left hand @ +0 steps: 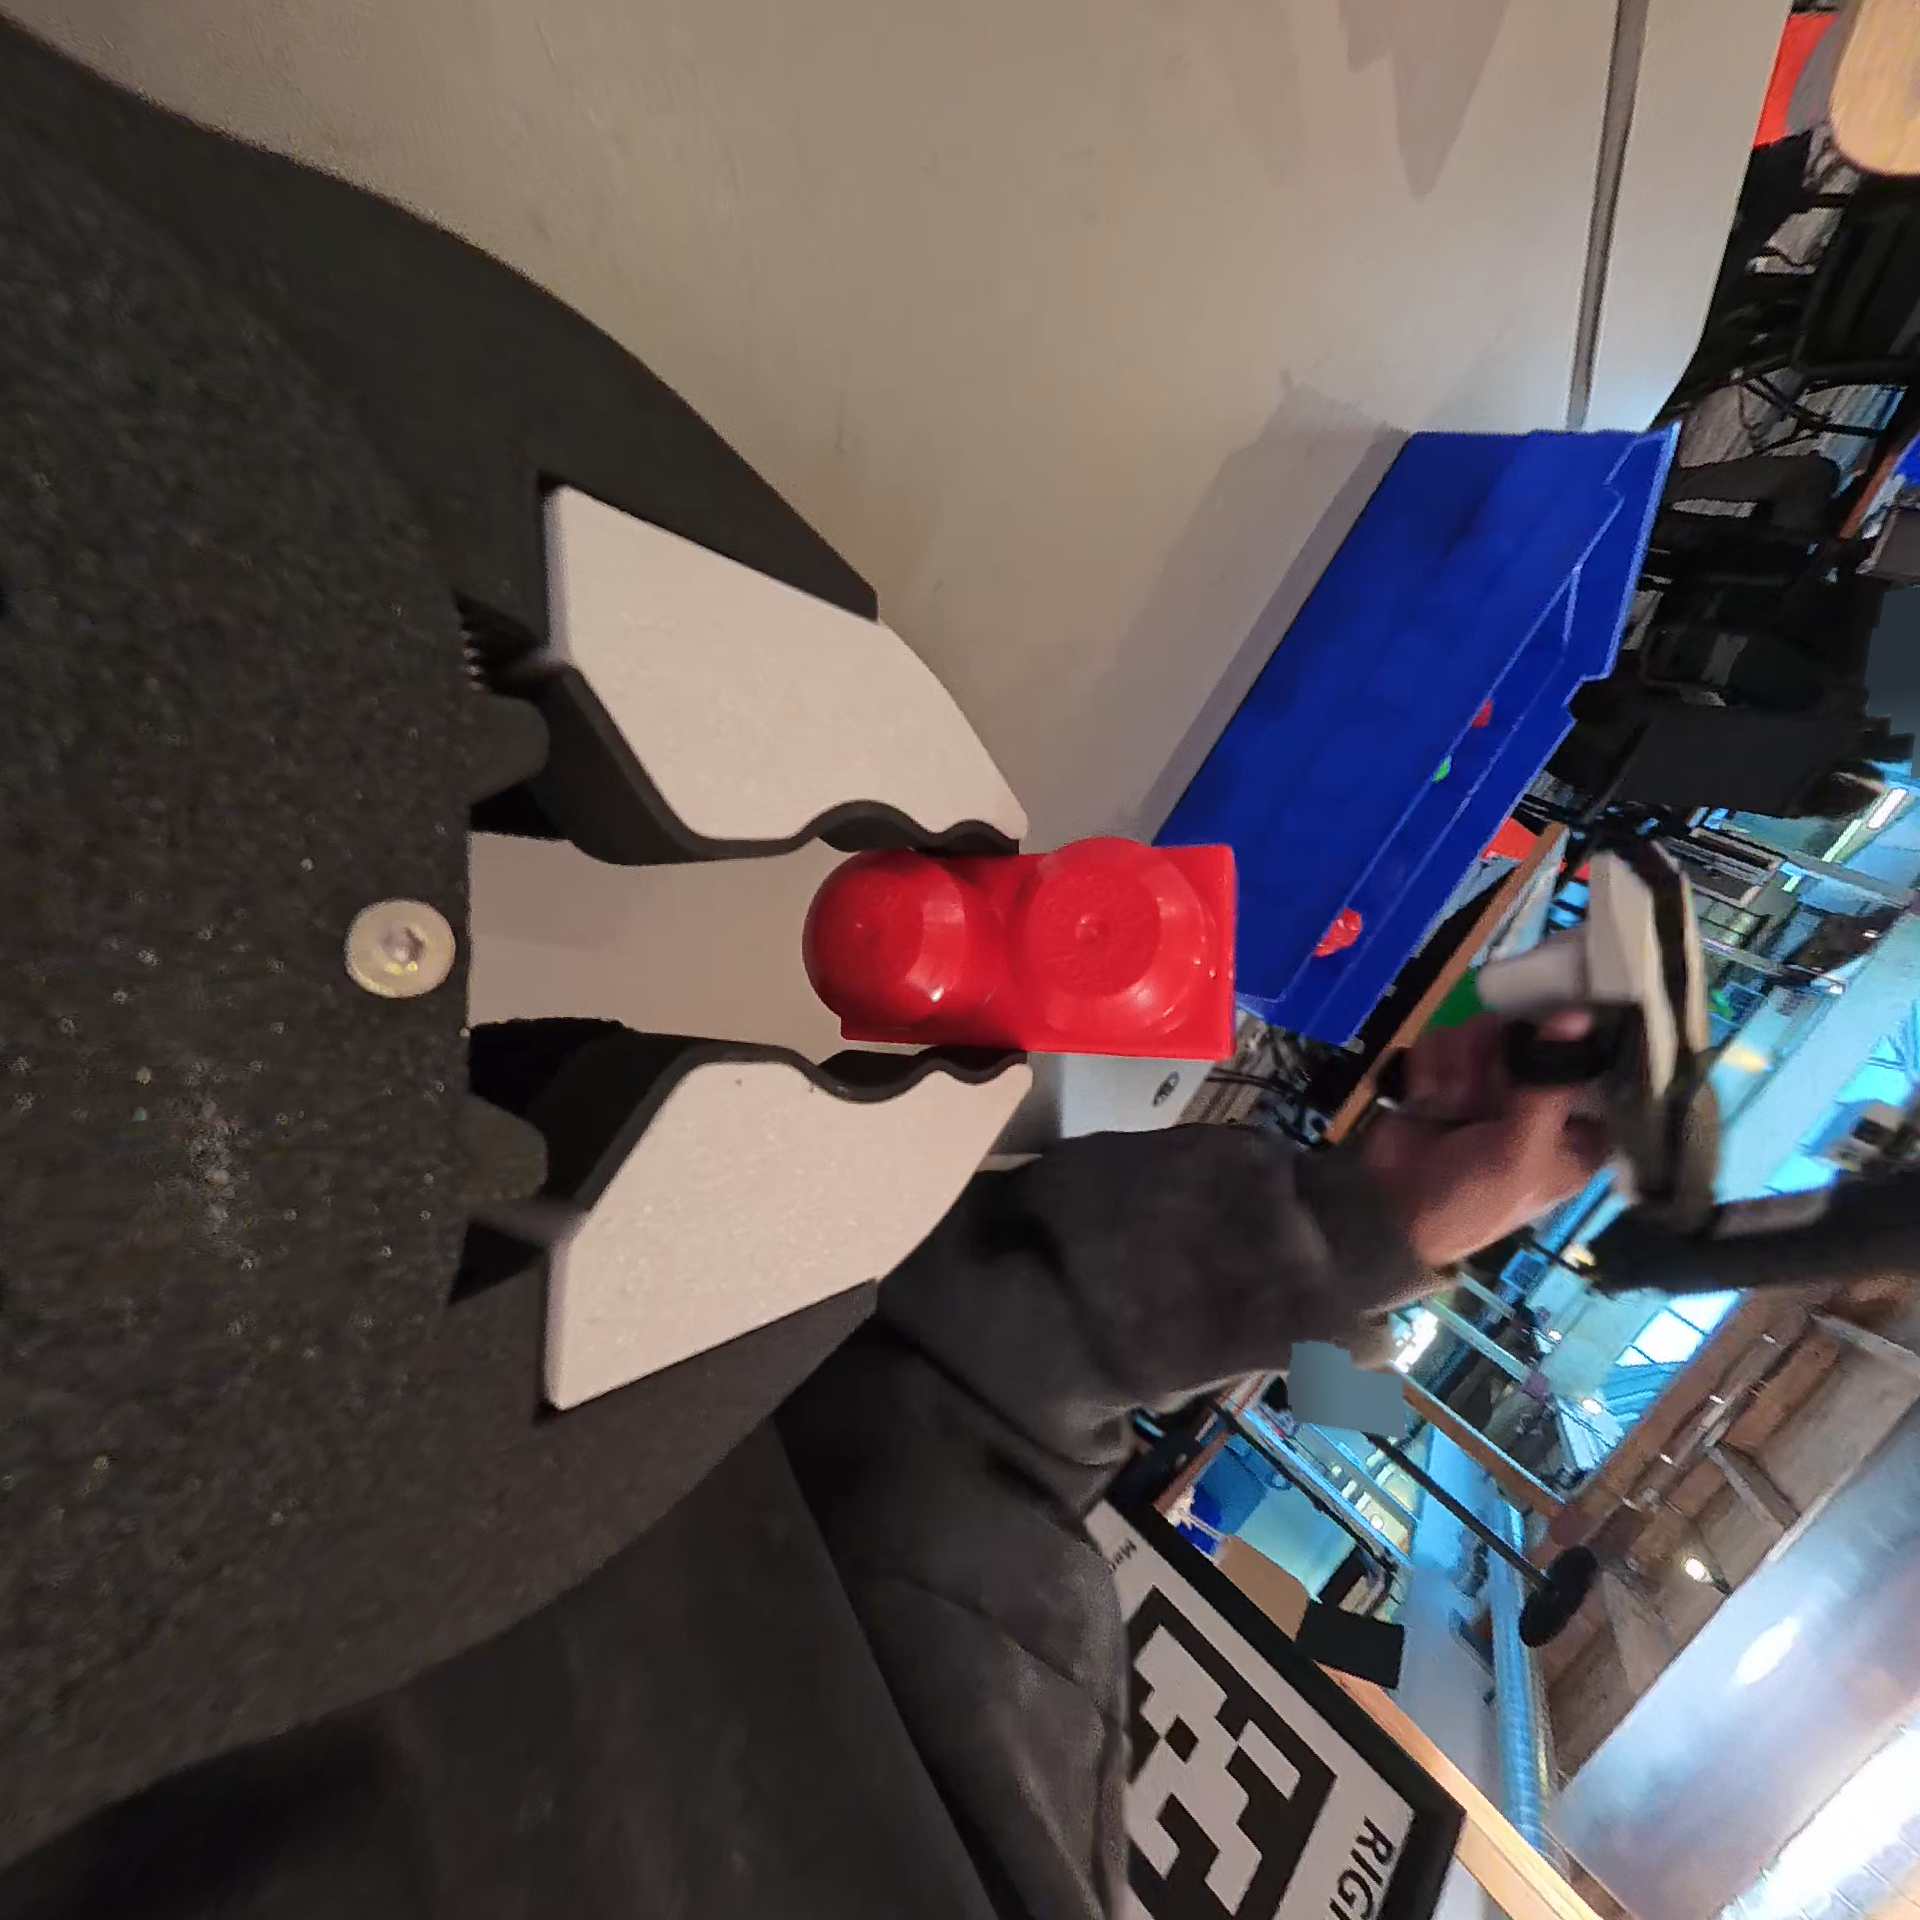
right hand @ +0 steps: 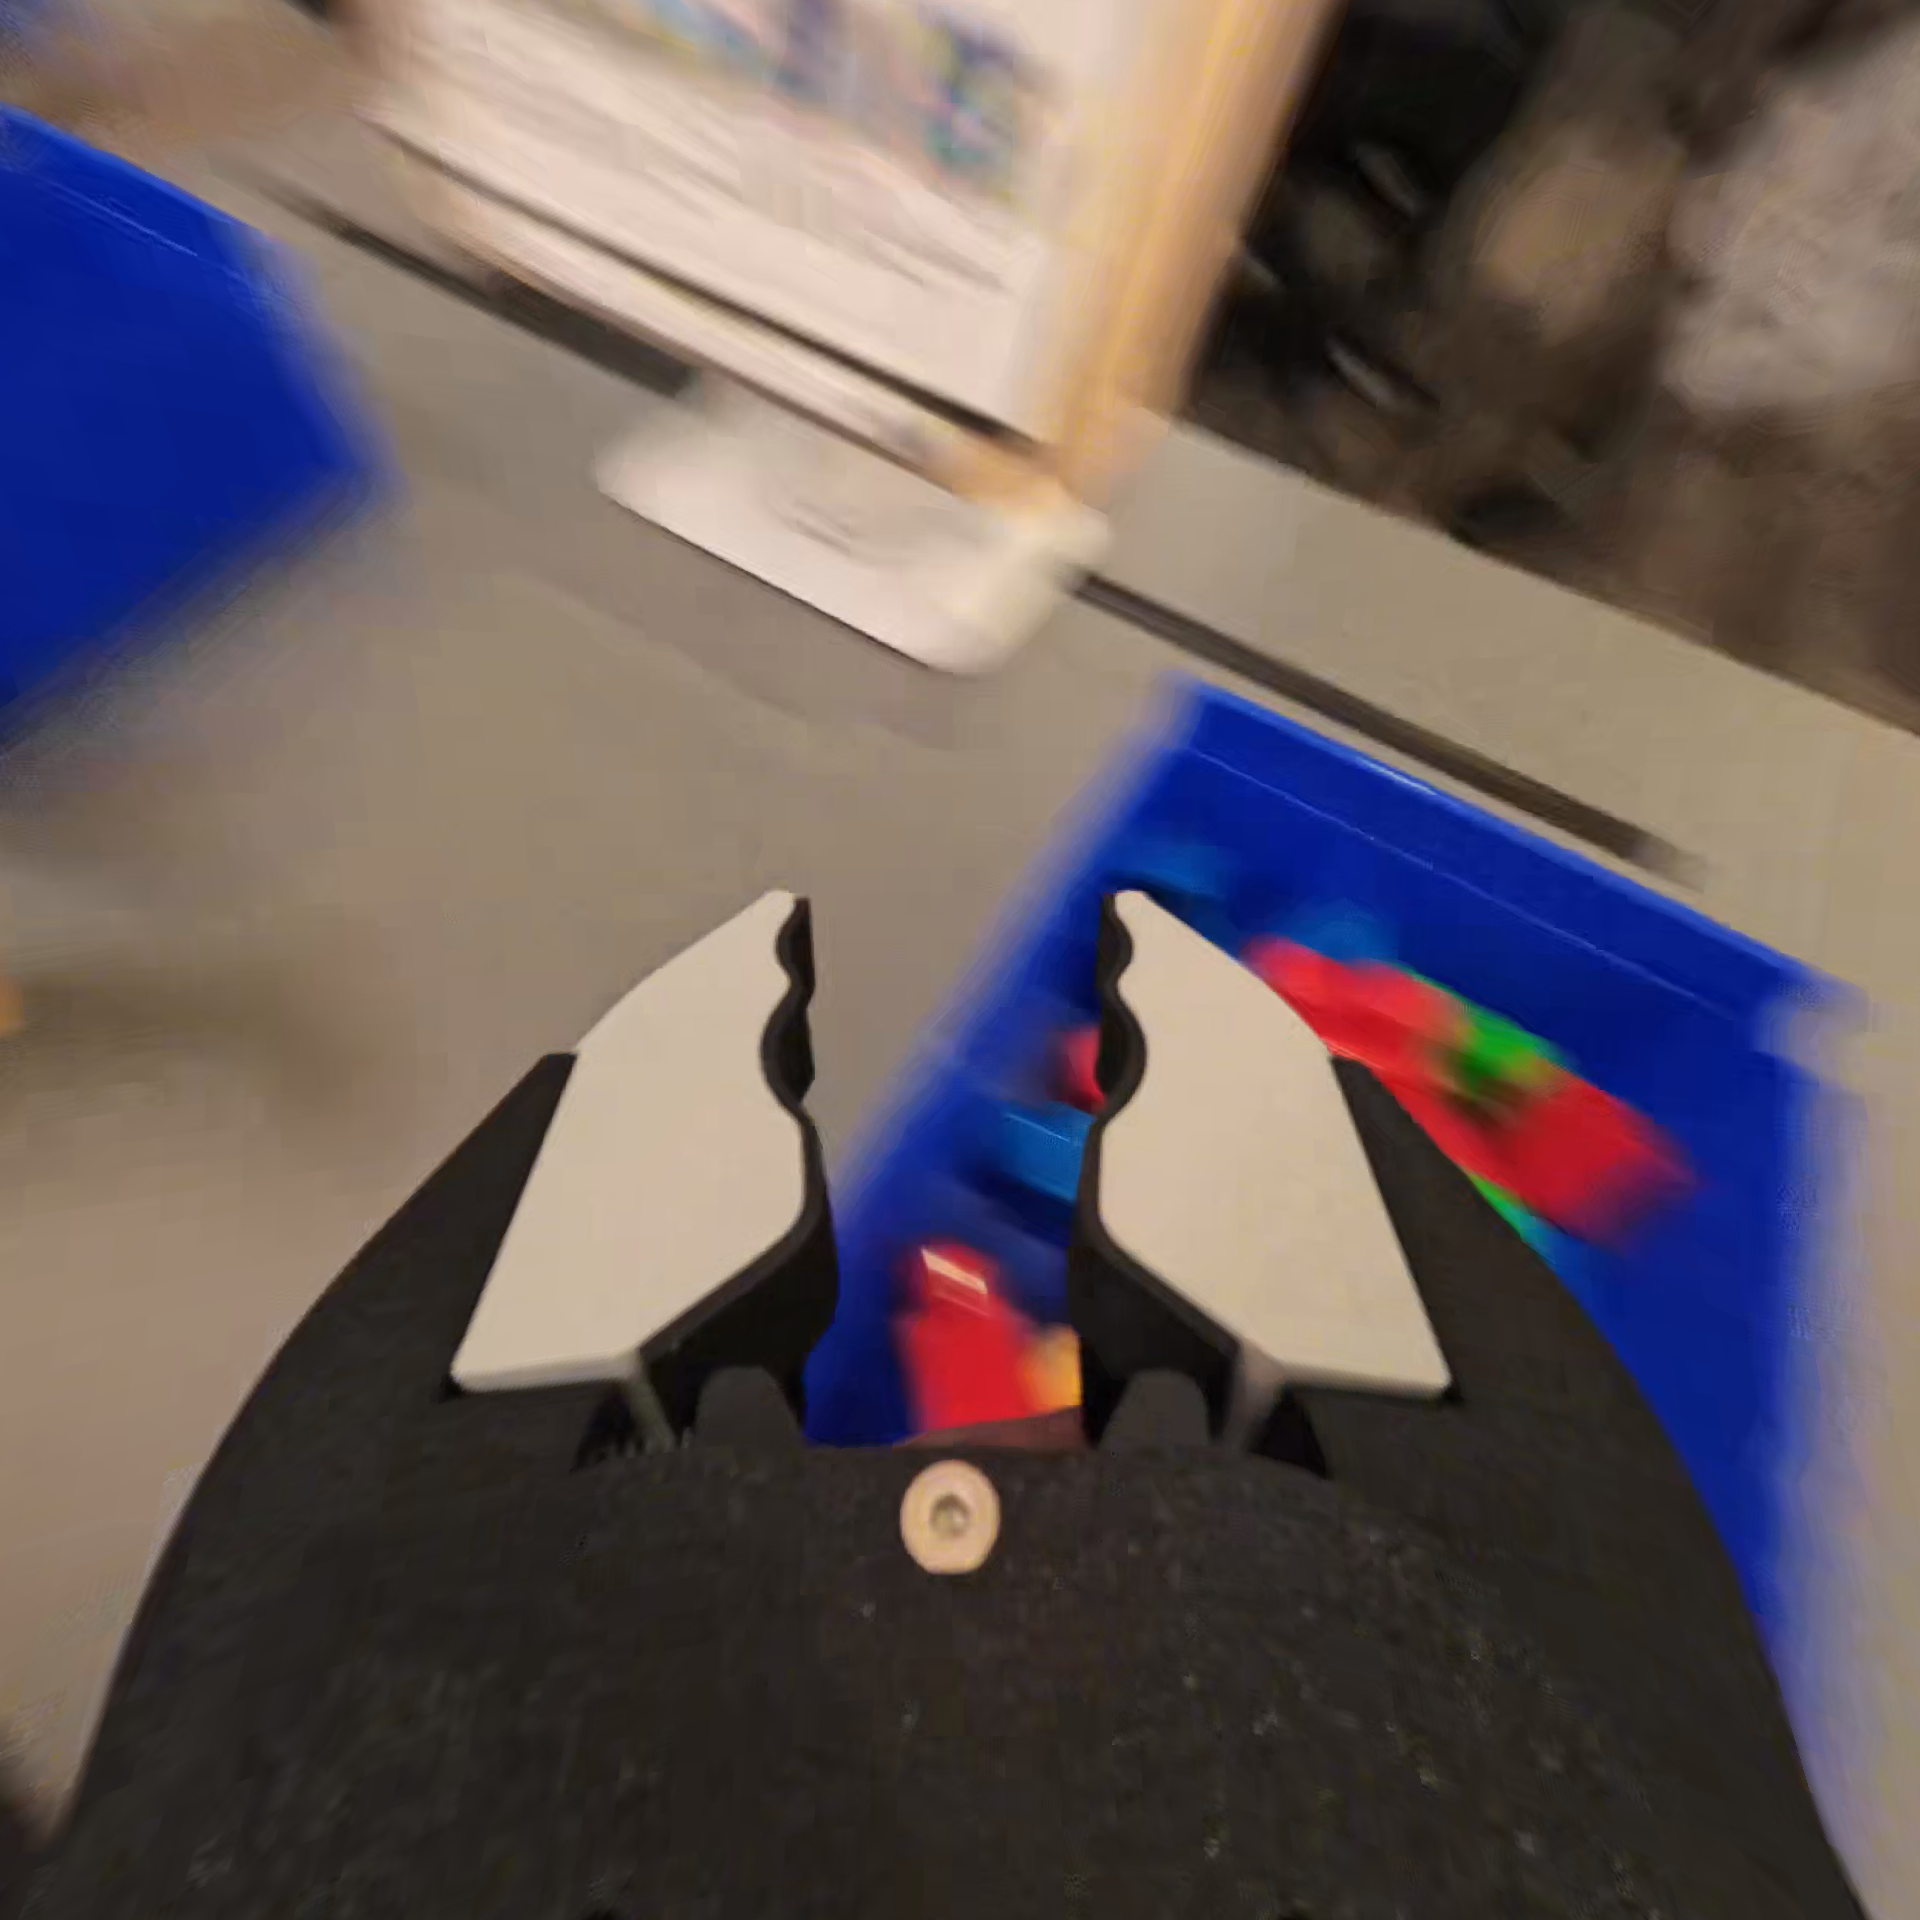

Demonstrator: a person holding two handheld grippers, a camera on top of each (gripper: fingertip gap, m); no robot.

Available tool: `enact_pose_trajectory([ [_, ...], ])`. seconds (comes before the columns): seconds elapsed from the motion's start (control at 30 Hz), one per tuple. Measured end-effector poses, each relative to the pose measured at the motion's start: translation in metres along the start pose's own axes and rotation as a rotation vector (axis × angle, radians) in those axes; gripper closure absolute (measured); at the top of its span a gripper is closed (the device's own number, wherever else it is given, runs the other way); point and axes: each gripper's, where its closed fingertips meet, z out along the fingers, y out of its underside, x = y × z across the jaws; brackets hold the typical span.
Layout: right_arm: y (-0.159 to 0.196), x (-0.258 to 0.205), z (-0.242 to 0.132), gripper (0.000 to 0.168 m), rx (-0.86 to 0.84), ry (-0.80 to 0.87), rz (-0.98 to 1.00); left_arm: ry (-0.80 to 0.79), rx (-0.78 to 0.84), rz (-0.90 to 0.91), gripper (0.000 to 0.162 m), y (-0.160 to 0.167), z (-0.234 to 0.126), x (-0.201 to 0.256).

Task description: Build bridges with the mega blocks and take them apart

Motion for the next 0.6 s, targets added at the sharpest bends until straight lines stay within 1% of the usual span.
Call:
enact_pose_trajectory([
  [0.03,-0.007,-0.057,-0.003,0.122,0.129,-0.2,0.029,0.012,0.016,-0.007,0.128,-0.002,-0.001,0.001],
  [0.07,-0.004,-0.112,-0.007,0.122,0.207,-0.407,0.063,0.022,0.035,-0.013,0.128,-0.005,-0.002,0.002],
  [0.1,0.005,-0.16,-0.009,0.12,0.239,-0.586,0.101,0.033,0.05,-0.017,0.128,-0.007,-0.002,0.003],
  [0.13,0.017,-0.198,-0.008,0.119,0.253,-0.712,0.147,0.04,0.061,-0.02,0.128,-0.009,-0.003,0.004],
  [0.17,0.03,-0.228,-0.003,0.117,0.226,-0.79,0.167,0.044,0.072,-0.02,0.128,-0.01,-0.003,0.004],
  [0.2,0.041,-0.248,0.004,0.113,0.198,-0.824,0.181,0.054,0.079,-0.021,0.128,-0.011,-0.003,0.006],
  [0.23,0.048,-0.261,0.01,0.108,0.187,-0.83,0.178,0.066,0.077,-0.022,0.128,-0.011,-0.002,0.008],
  [0.3,0.052,-0.264,0.021,0.109,0.212,-0.756,0.152,0.068,0.068,-0.014,0.128,-0.009,0.0,0.01],
  [0.33,0.053,-0.265,0.024,0.109,0.219,-0.747,0.154,0.072,0.064,-0.009,0.128,-0.008,0.001,0.012],
  [0.47,0.056,-0.279,0.018,0.108,0.215,-0.855,0.177,0.117,0.029,-0.004,0.128,0.0,0.008,0.02],
  [0.53,0.055,-0.278,0.015,0.113,0.236,-0.86,0.176,0.135,0.0,-0.011,0.128,0.006,0.014,0.021],
  [0.57,0.055,-0.278,0.014,0.124,0.237,-0.869,0.181,0.14,-0.013,-0.01,0.128,0.009,0.016,0.022],
  [0.6,0.057,-0.277,0.014,0.13,0.225,-0.878,0.181,0.147,-0.024,-0.006,0.128,0.012,0.018,0.023],
])
